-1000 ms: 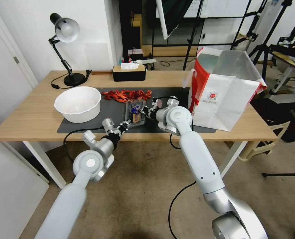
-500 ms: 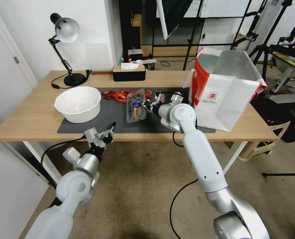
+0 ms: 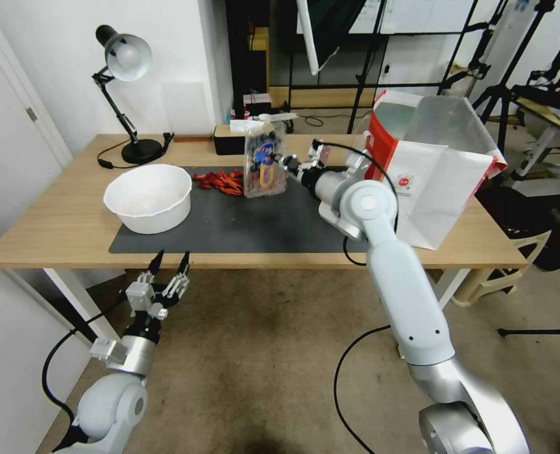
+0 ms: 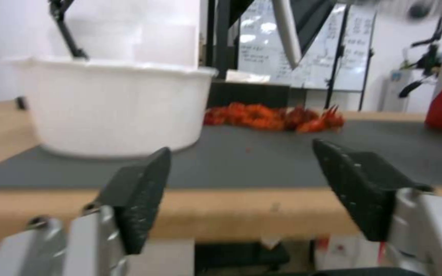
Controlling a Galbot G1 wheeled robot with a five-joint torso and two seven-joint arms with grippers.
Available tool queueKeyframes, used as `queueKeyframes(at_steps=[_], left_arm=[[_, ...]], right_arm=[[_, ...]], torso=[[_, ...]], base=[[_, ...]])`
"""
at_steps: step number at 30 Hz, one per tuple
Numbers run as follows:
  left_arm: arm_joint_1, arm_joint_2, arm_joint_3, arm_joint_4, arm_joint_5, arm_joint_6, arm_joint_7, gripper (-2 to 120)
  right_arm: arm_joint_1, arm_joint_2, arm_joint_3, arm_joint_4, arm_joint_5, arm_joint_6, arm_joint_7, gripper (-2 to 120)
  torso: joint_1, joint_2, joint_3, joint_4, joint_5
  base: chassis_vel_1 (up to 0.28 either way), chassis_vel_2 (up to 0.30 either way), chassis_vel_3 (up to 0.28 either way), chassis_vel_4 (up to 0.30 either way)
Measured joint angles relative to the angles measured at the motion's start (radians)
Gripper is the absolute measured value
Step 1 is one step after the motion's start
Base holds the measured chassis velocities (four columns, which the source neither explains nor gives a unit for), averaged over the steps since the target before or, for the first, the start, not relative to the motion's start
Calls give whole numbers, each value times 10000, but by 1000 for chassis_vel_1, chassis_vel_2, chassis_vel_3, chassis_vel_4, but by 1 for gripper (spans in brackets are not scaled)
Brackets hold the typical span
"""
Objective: Close the takeout container lid, then place the container into the takeout bag.
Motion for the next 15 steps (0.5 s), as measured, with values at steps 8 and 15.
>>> queueKeyframes(at_steps=[8,15], left_arm=[[518,-329,-225,303,447,-365,-119,99],[688,-405,-277,324,355,-402,-154,100]], right_arm=[[161,-871,250,732,-2037,899,-866,0],[634,-2086,846,1231,-3754,1603,-756,0]], torso=[[0,-2,0,-3,1],[-1,-1,0,-5,2]], base=[[0,0,0,0],[0,0,0,0]])
